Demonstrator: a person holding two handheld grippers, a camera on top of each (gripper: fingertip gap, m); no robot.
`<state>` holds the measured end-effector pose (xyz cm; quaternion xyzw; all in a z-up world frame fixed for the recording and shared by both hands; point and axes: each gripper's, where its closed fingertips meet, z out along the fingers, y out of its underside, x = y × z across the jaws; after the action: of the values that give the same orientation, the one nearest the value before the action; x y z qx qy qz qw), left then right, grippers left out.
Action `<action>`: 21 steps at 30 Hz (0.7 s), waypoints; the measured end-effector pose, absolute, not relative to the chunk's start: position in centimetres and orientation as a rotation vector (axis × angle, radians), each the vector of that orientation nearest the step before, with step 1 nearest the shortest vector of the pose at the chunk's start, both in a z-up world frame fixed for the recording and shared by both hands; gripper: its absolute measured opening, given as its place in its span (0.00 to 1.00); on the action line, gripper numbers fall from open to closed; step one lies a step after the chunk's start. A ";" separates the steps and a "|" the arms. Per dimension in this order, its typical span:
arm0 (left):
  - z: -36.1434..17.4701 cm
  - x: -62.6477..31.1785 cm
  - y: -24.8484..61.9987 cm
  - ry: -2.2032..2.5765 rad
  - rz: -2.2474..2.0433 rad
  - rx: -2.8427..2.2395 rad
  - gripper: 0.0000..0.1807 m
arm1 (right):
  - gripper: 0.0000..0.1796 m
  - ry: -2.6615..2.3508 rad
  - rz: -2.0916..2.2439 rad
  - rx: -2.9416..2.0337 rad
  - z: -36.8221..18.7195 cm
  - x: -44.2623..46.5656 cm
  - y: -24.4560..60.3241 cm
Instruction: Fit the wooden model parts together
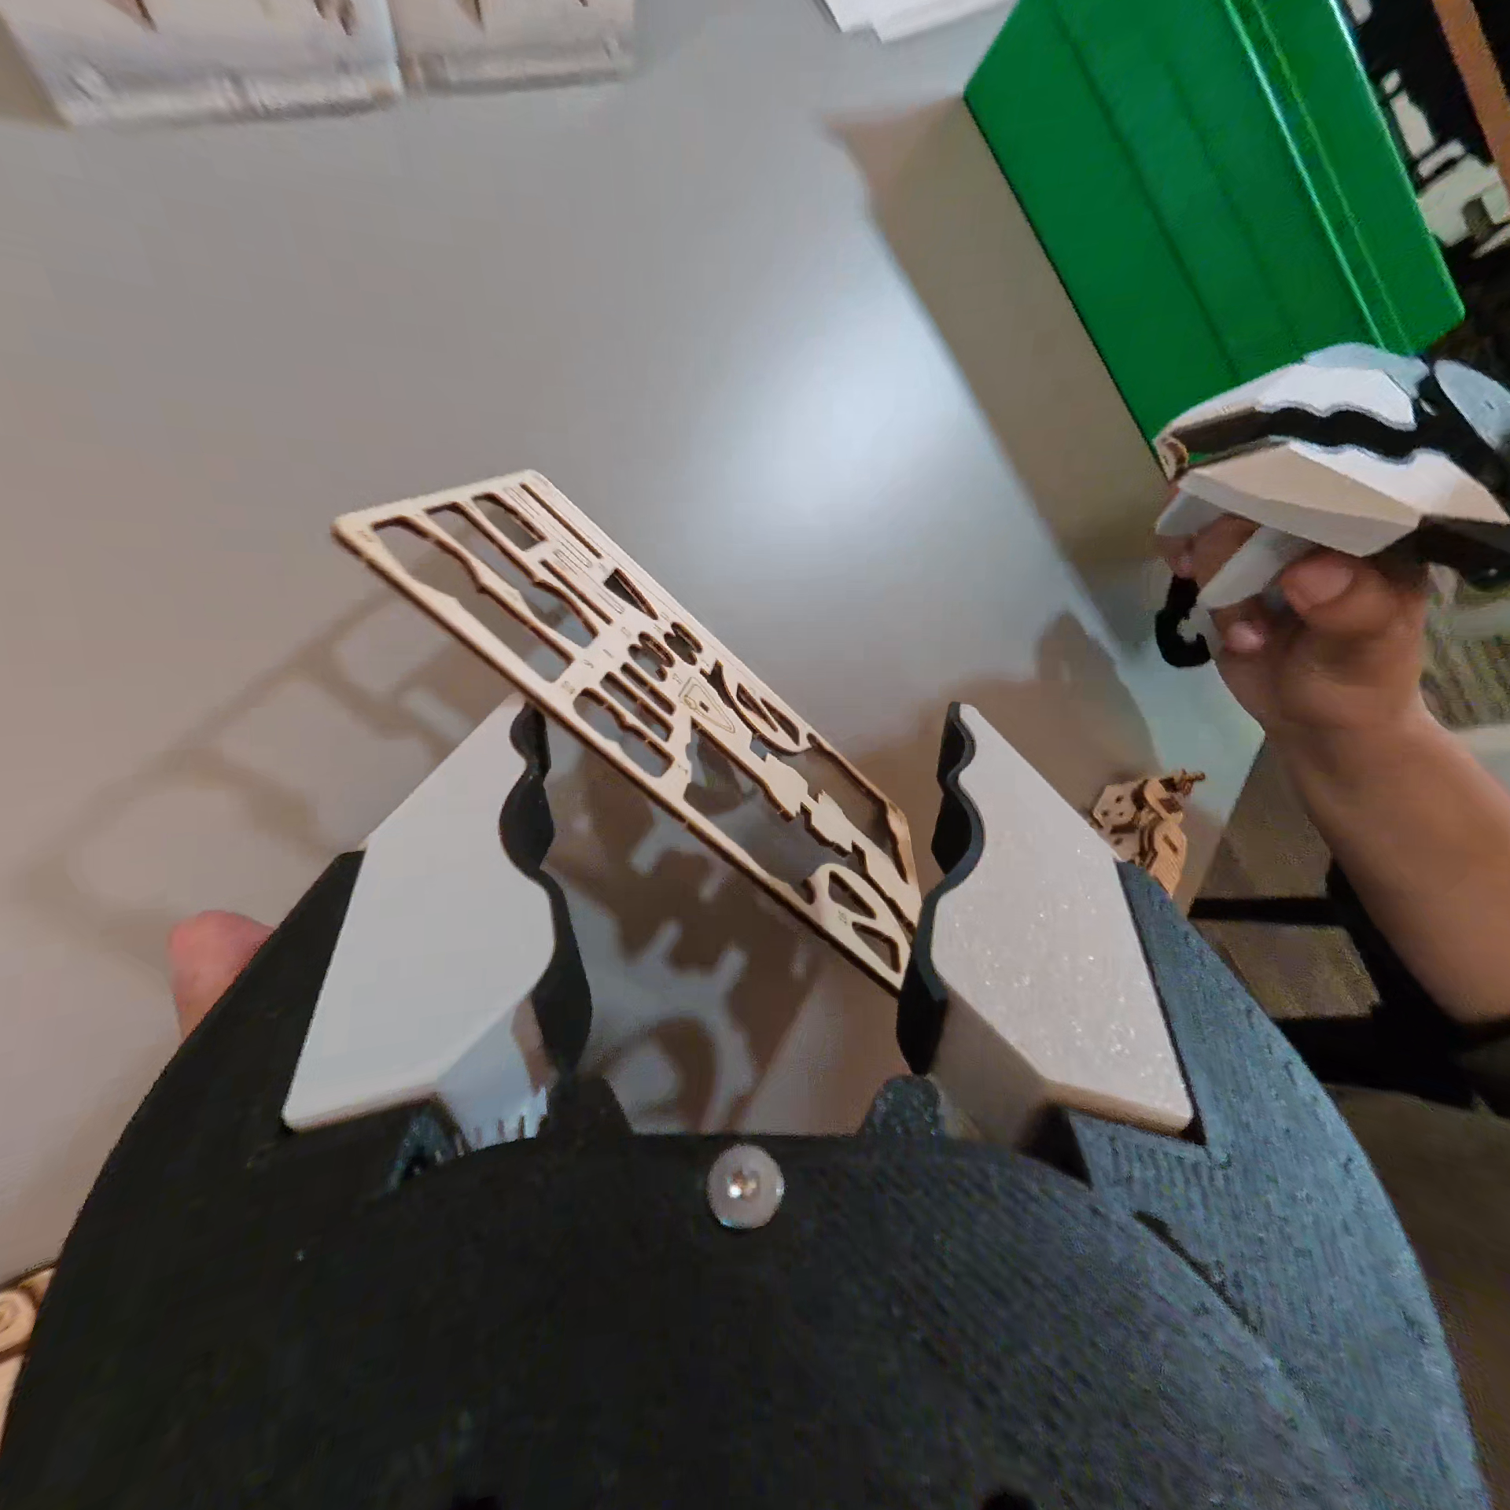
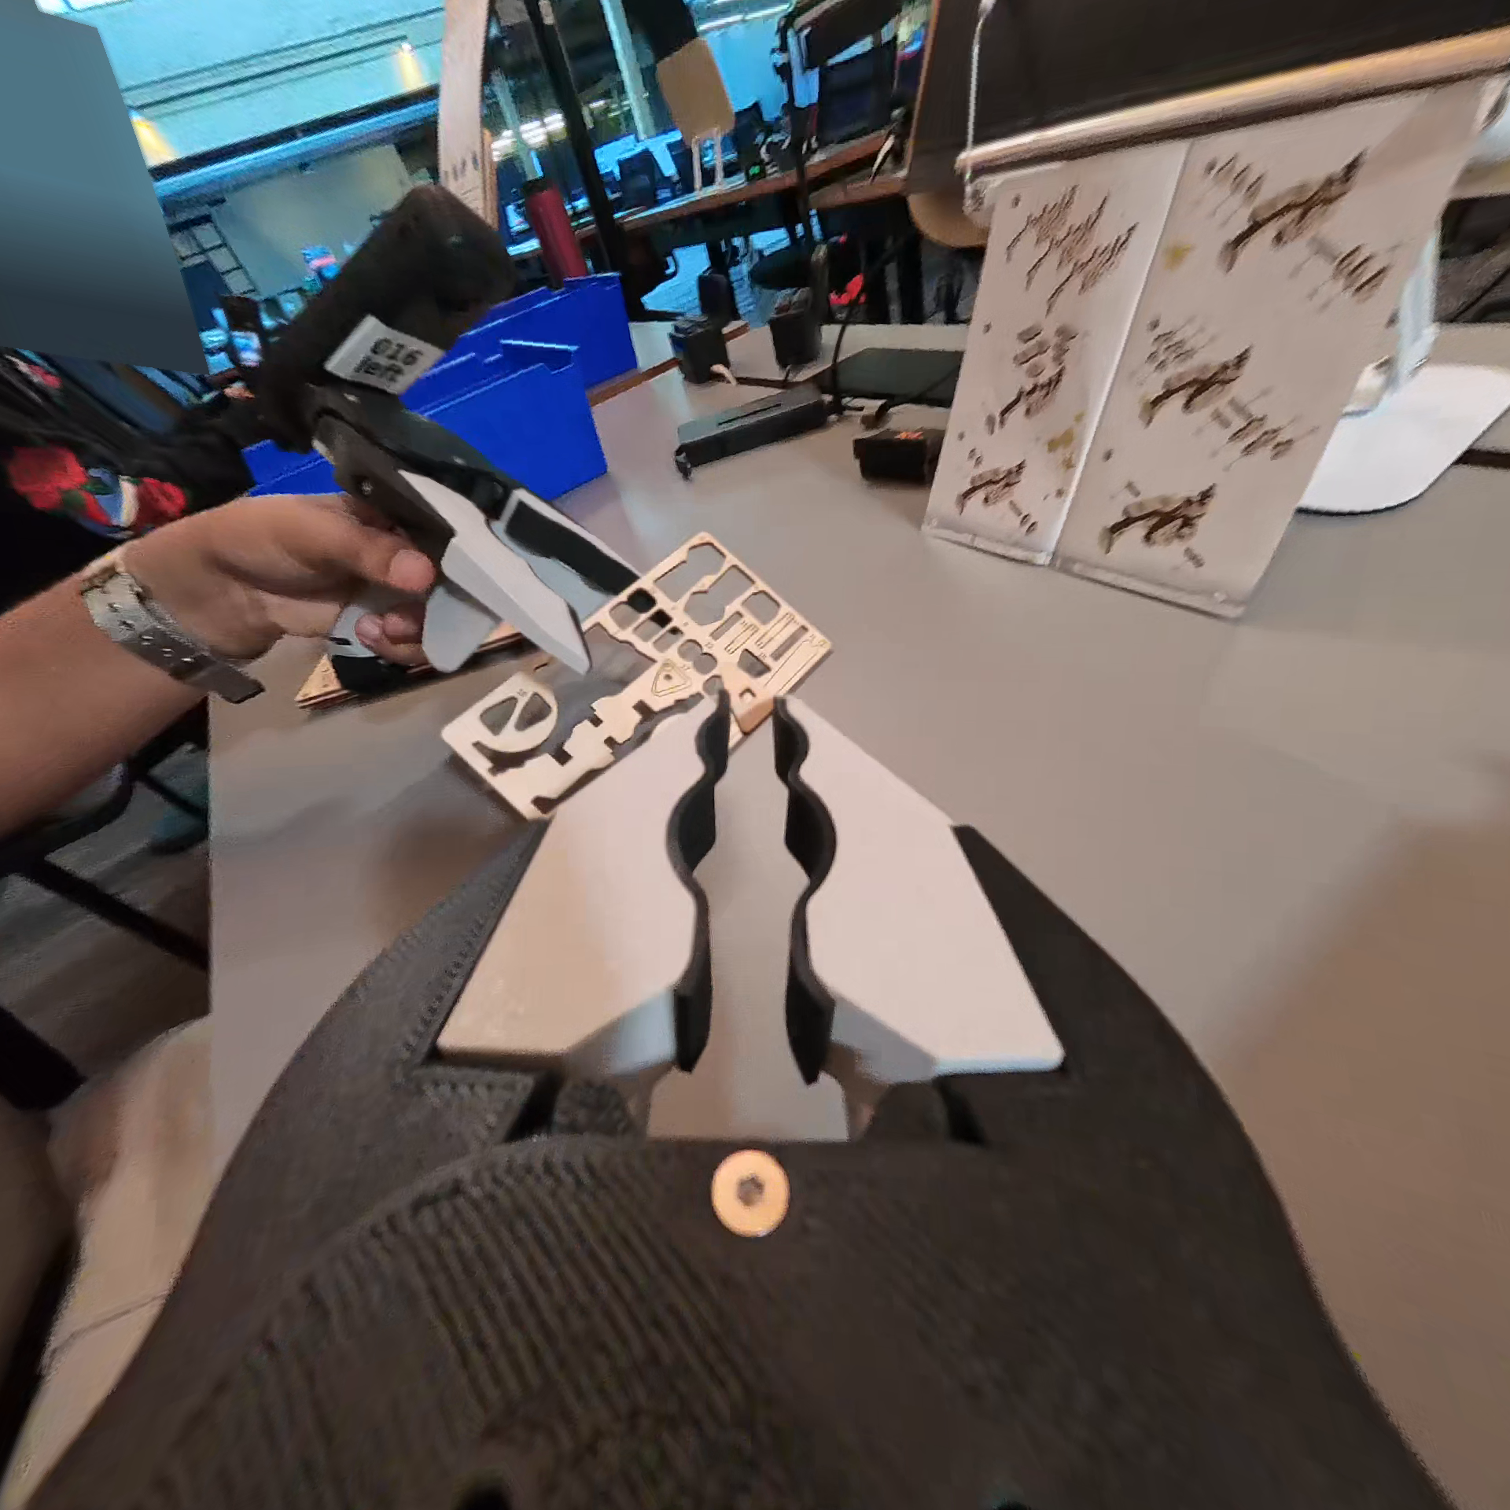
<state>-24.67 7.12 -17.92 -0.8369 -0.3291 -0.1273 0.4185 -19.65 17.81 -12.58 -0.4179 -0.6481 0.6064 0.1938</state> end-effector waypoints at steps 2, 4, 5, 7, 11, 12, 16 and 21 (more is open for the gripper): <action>-17.4 -25.2 6.9 -0.833 -0.266 -2.086 0.52 | 0.05 -1.802 1.662 -1.153 -12.5 -19.6 18.1; -17.5 -25.3 6.5 -0.840 -0.255 -2.102 0.52 | 0.05 -1.807 1.653 -1.148 -12.7 -19.7 18.0; -17.7 -25.4 6.2 -0.850 -0.251 -2.106 0.52 | 0.05 -1.810 1.659 -1.149 -12.8 -19.7 17.9; -17.8 -26.0 5.7 -0.878 -0.228 -2.085 0.51 | 0.05 -1.815 1.671 -1.151 -13.1 -19.7 17.7; -18.1 -28.1 4.3 -0.965 -0.093 -2.027 0.49 | 0.05 -1.823 1.680 -1.153 -13.4 -19.8 17.5; -17.9 -28.7 4.0 -0.965 -0.035 -1.993 0.48 | 0.05 -1.821 1.685 -1.152 -13.4 -19.8 17.5; -16.4 -28.2 5.1 -0.887 -0.025 -1.843 0.46 | 0.05 -1.817 1.692 -1.145 -13.3 -19.9 17.4; -14.9 -25.1 7.7 -0.729 -0.154 -1.758 0.36 | 0.05 -1.729 1.841 -1.165 -10.9 -18.8 16.7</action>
<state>-25.10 7.68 -14.93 -0.7514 -0.3118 -0.0659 0.5777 -18.79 16.67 -10.87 -0.4121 -0.6116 0.6513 0.1790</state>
